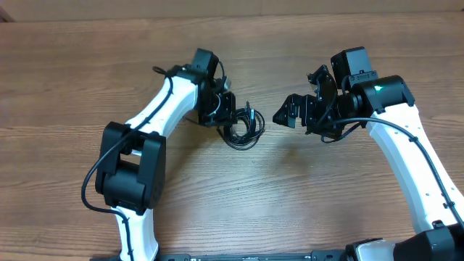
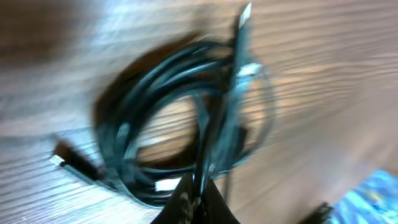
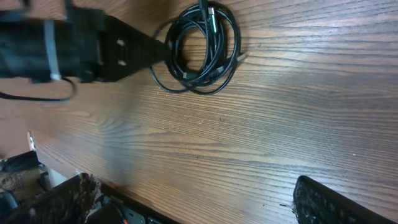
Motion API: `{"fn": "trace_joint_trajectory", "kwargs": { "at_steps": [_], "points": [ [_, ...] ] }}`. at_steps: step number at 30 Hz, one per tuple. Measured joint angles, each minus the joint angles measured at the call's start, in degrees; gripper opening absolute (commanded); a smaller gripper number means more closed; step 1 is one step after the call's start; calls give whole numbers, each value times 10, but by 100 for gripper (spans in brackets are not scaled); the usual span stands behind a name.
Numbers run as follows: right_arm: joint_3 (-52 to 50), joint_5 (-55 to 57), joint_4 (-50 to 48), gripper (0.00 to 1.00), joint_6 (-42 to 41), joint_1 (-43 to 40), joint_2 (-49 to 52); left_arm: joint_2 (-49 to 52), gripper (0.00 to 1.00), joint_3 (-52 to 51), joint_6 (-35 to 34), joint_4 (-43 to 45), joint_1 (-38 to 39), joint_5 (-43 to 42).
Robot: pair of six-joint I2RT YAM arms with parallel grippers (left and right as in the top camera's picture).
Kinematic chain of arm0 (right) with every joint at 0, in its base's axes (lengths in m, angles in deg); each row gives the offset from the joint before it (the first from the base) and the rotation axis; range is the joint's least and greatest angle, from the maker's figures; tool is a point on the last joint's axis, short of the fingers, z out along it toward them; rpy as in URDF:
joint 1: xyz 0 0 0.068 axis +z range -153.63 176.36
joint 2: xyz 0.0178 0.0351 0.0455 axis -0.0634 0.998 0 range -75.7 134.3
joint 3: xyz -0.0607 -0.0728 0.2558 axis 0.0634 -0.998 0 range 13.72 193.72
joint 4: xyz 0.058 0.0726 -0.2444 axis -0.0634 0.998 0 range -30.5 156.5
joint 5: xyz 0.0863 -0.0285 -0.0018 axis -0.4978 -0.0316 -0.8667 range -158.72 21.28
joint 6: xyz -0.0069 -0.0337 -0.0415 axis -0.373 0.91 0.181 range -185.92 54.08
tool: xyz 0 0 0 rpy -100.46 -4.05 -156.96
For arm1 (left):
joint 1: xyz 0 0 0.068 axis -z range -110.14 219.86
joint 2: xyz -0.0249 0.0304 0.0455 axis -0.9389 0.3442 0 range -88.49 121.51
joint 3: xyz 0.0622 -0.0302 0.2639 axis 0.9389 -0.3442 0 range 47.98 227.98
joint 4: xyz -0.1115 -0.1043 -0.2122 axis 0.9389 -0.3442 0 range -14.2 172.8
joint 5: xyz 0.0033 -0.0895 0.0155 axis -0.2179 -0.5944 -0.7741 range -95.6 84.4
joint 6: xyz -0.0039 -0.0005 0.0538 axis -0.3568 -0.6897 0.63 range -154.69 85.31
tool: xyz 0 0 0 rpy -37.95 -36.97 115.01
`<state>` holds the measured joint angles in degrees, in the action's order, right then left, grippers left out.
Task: Untangle cables
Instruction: 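Grasp cable strands from the bundle with both grippers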
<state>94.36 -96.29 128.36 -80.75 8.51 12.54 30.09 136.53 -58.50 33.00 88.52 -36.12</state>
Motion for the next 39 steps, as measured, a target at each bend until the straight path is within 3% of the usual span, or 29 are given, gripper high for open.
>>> {"fn": "trace_joint_trajectory", "kwargs": {
  "at_steps": [6, 16, 23, 31, 39],
  "points": [
    [0, 0, -8, 100, -1, 0, 0, -91, 4, 80, 4, -39, -2, -62],
    [0, -63, -70, 100, -2, 12, 1, -303, 4, 110, -1, -30, 1, -86],
    [0, -125, -142, 100, -19, 44, 1, -349, 4, 110, -38, -12, 1, -89],
    [0, -131, -148, 100, -27, 78, 2, -415, 4, 109, -68, 56, 1, -82],
    [0, -146, -222, 100, -27, 86, 2, -430, 4, 109, -190, 136, 1, -85]
  ]
}}
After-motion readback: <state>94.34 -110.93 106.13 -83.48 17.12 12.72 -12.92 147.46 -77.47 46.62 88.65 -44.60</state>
